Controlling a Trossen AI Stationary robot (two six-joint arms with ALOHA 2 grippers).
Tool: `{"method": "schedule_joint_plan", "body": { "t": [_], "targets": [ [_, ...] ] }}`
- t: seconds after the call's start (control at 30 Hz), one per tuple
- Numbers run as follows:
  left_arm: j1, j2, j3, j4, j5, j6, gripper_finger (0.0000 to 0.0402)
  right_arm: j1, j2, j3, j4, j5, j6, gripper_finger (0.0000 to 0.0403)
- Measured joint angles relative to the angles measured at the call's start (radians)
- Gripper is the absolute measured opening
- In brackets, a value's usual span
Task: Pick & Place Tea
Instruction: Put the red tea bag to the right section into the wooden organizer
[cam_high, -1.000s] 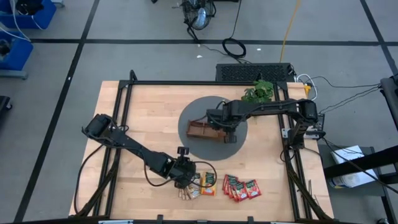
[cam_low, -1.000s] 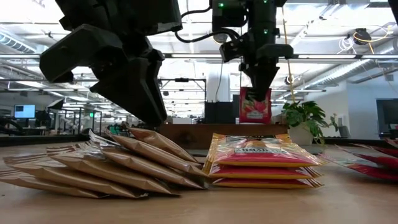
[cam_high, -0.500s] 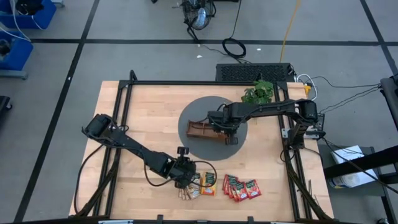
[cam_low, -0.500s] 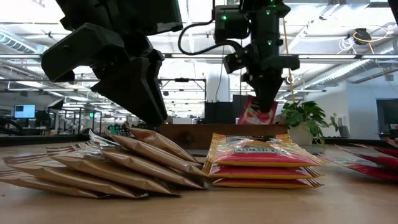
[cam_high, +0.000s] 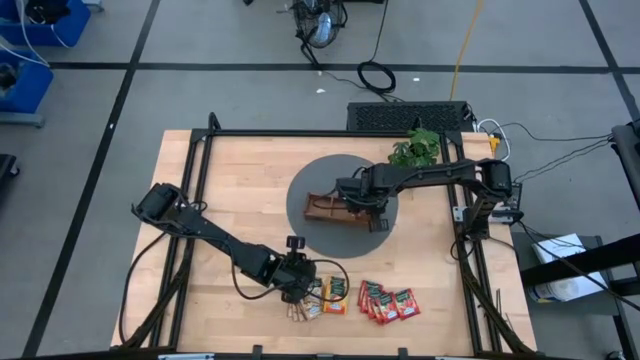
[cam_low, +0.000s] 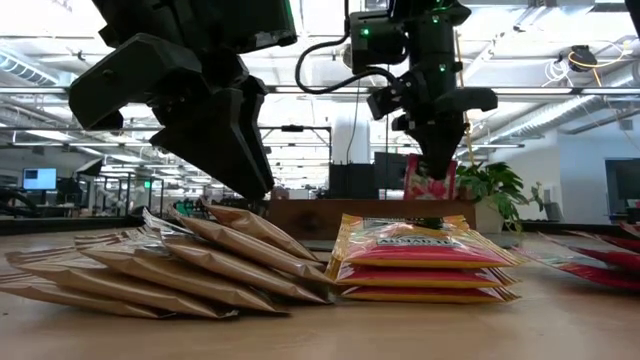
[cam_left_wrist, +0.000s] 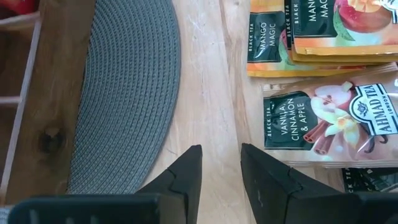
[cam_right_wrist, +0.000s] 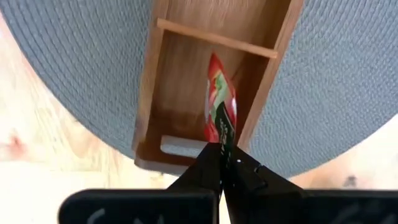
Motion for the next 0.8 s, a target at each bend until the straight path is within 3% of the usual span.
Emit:
{"method": "schedule_joint_plan", "body": {
  "t": [0.3, 0.8],
  "targets": [
    [0.0, 0.0, 0.0, 0.0, 0.0, -0.001, 0.0115, -0.006, 0.002, 0.0, 0.052, -0.051, -0.004, 0.0],
    [0.0, 0.0, 0.0, 0.002, 0.0, 0.013, 0.0115, -0.041, 0.01, -0.075, 0.08, -0.049, -0.029, 0.0]
  ]
}}
